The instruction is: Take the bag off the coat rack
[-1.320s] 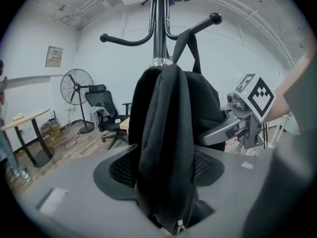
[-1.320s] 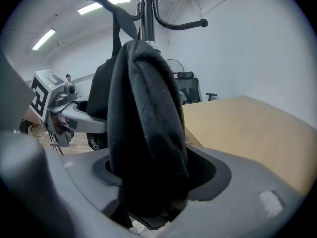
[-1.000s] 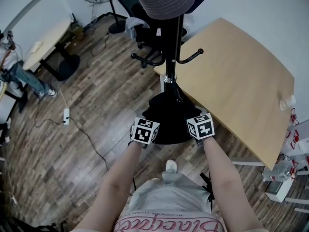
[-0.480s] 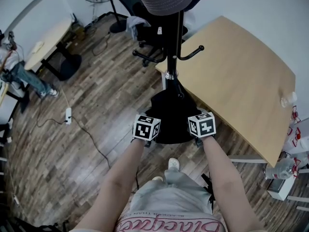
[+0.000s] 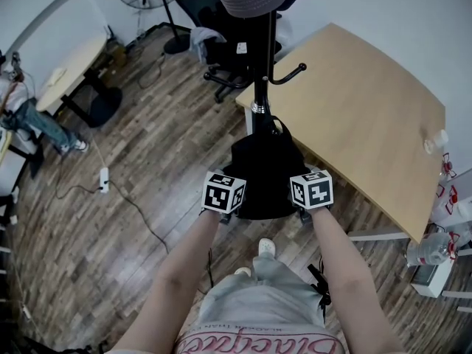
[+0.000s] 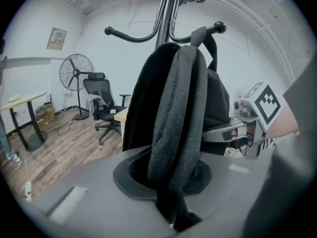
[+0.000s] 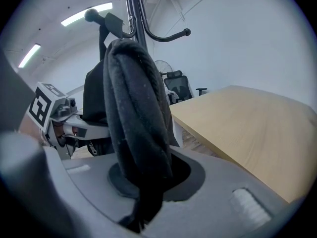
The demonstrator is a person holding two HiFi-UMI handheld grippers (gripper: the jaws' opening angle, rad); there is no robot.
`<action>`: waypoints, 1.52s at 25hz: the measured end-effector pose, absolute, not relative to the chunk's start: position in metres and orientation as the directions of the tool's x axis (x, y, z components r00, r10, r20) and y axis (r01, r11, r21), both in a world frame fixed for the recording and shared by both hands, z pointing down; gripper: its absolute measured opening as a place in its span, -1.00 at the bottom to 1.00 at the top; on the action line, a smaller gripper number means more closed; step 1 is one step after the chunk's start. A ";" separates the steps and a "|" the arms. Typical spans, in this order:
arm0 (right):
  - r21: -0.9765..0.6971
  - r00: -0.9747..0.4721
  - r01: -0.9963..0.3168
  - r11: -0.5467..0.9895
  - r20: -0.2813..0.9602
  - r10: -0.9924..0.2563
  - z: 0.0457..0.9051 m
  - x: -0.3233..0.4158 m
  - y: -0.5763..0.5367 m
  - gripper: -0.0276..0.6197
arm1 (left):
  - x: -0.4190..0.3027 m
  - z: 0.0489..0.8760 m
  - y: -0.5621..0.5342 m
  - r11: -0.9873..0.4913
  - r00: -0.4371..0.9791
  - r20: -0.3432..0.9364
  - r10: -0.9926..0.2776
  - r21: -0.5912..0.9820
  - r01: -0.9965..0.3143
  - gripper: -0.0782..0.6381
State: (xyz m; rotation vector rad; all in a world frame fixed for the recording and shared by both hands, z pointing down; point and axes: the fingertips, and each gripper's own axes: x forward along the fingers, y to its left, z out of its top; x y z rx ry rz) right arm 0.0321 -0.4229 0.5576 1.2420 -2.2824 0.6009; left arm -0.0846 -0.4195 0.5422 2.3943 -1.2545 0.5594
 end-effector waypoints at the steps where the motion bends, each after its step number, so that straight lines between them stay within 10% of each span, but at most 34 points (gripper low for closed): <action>1: -0.148 -0.479 -0.856 0.495 0.587 -0.653 0.556 0.032 -0.421 -0.77 | -0.085 0.540 -0.418 -0.533 0.526 0.504 -0.685 0.145 -0.833 -0.58; 38: -0.017 -0.367 -0.916 0.400 0.432 -0.823 0.457 0.030 -0.311 -0.79 | -0.089 0.435 -0.325 -0.690 0.650 0.314 -0.692 -0.025 -0.723 -0.56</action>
